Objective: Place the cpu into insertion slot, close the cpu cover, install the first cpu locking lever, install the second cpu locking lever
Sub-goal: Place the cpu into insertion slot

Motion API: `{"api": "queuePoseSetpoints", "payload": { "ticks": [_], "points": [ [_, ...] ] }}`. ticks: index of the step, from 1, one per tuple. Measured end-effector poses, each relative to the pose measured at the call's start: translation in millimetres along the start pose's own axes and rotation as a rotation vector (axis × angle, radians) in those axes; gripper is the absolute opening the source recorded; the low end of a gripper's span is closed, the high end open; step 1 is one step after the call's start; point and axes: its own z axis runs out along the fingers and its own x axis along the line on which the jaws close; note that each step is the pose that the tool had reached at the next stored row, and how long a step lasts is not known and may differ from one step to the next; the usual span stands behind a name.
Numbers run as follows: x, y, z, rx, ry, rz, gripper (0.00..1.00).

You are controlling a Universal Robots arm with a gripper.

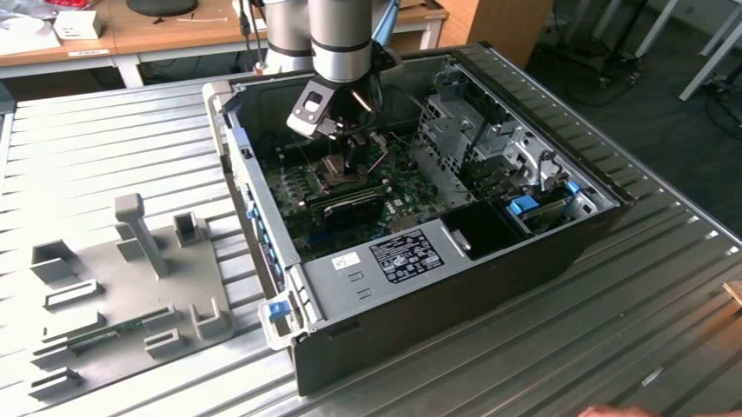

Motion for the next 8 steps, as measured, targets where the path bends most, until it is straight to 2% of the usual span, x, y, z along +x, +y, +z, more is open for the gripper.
{"api": "queuePoseSetpoints", "payload": {
  "ticks": [8],
  "points": [
    [1.3, -0.6, 4.3, 0.0001, -0.0001, 0.002, 0.54]
  ]
}}
